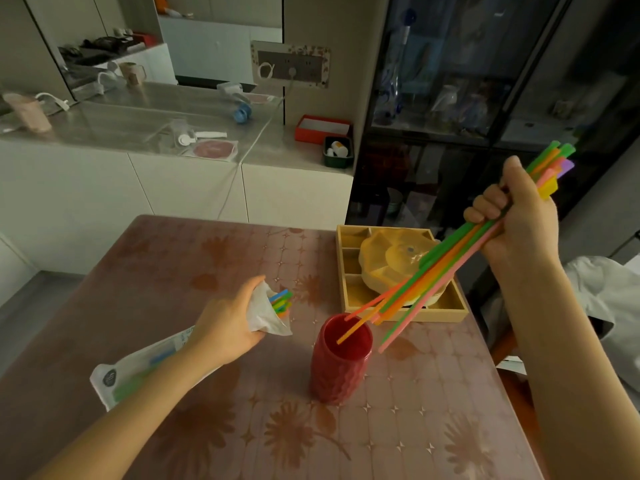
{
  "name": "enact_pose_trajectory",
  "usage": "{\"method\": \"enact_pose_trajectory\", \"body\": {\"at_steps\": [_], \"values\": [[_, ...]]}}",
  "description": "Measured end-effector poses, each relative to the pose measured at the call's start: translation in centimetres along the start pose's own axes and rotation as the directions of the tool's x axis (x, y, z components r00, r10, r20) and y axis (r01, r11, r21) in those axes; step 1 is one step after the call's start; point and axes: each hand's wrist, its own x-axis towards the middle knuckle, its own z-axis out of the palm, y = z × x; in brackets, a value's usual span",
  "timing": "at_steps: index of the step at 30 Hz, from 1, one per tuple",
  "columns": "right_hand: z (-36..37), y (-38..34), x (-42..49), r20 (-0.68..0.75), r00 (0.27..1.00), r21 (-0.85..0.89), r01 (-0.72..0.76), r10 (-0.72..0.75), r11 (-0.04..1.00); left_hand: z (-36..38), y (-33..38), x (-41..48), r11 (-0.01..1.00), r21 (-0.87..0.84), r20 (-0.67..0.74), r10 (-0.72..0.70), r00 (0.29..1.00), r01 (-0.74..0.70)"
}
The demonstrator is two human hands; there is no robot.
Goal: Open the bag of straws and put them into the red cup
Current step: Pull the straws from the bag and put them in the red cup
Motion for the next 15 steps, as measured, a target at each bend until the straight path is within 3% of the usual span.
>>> {"method": "enact_pose_trajectory", "body": {"at_steps": [6, 15], "values": [[3.7, 2.1, -0.6, 0.186, 0.981, -0.18, -0.028, 0.062, 0.983, 0.2, 0.3, -0.1, 1.0, 0.013, 0.005, 0.025, 1.0, -0.025], [7.5, 7.1, -2.5, 0.271, 0.962, -0.387, 0.069, 0.042, 0.919, 0.3, 0.6, 0.1, 0.997, -0.01, -0.029, 0.072, 0.997, -0.073]]}}
